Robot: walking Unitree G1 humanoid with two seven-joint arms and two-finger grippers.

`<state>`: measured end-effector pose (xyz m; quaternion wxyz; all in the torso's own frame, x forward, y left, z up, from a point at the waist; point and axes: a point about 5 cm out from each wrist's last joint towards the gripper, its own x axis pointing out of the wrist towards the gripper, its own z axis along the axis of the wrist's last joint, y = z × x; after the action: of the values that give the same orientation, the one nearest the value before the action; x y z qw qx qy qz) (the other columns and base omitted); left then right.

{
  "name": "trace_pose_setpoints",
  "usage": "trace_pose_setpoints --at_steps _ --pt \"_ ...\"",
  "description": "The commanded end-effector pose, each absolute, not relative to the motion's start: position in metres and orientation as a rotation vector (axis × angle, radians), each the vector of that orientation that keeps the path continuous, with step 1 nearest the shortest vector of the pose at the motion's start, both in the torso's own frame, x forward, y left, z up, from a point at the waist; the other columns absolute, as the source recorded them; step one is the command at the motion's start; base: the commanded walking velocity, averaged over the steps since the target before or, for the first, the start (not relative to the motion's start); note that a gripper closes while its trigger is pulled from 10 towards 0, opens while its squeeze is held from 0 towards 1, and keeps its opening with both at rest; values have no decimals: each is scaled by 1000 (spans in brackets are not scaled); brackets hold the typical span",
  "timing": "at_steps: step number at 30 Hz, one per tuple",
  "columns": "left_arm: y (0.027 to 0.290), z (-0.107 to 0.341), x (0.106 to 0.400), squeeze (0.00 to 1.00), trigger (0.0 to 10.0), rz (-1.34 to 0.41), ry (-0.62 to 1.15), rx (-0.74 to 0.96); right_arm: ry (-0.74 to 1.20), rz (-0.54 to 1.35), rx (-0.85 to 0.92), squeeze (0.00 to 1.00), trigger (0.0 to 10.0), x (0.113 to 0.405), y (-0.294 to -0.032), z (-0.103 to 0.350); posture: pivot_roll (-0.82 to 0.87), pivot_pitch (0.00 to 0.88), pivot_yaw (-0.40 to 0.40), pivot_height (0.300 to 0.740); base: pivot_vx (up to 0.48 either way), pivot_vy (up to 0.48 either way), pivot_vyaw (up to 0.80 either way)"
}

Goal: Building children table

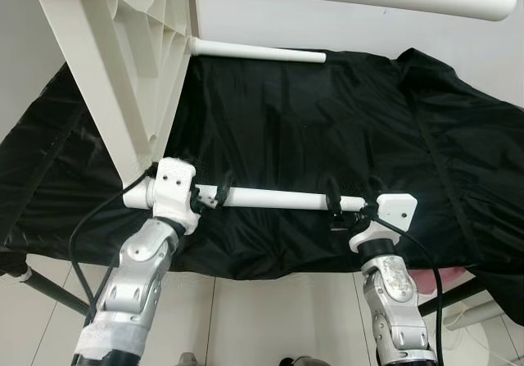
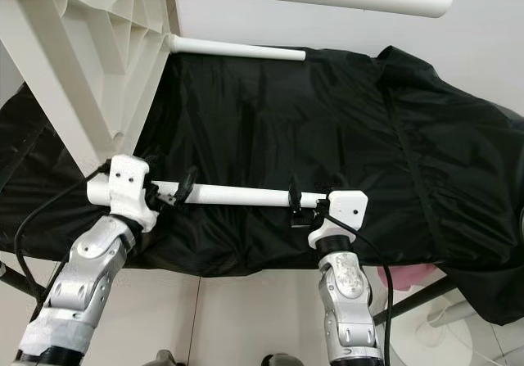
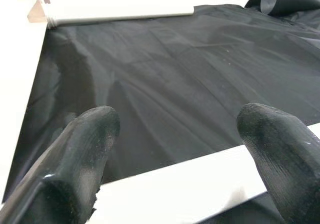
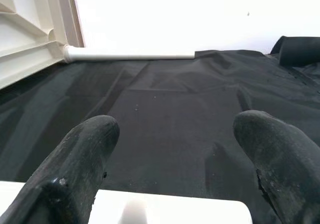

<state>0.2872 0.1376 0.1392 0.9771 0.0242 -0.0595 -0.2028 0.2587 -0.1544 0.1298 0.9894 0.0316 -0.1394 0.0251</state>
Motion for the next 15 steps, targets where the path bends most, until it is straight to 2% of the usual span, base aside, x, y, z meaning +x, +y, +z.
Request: trace_pose_setpoints --at_steps 1,5,6,8,9,11,12,13,14,15 --pt "132 142 283 0 10000 -511 -140 55 -266 45 91 0 10000 258 -153 127 -11 10 -21 740 0 0 0" --pt "134 145 285 0 10000 -491 -154 27 -259 69 146 0 10000 258 -149 127 -9 11 -20 740 0 0 0" --pt "135 147 284 1000 10000 -484 -173 -7 -264 70 160 1000 10000 258 -151 128 -10 11 -17 740 0 0 0" --pt "136 148 283 1000 10000 -470 -179 -2 -267 58 148 1000 10000 258 -154 128 -10 11 -16 740 0 0 0" --pt "136 149 283 0 10000 -466 -183 17 -262 36 114 627 10000 258 -158 128 -10 15 -18 740 0 0 0" --pt "135 150 282 0 10000 -465 -187 26 -264 34 113 627 10000 258 -159 129 -10 15 -18 740 0 0 0" --pt "134 152 281 0 10000 -484 -194 -16 -292 58 136 4 10000 257 -159 133 -9 18 -19 740 0 0 0" --pt "134 155 280 682 10000 -500 -201 -53 -315 78 157 1000 10000 256 -158 136 -10 20 -19 740 0 0 0" --pt "134 157 280 1000 10000 -514 -202 -72 -318 85 144 1000 10000 256 -158 139 -12 26 -22 740 0 0 0" --pt "134 156 278 1000 10000 -520 -193 -62 -304 74 130 1000 10000 256 -159 137 -11 24 -22 740 0 0 0"
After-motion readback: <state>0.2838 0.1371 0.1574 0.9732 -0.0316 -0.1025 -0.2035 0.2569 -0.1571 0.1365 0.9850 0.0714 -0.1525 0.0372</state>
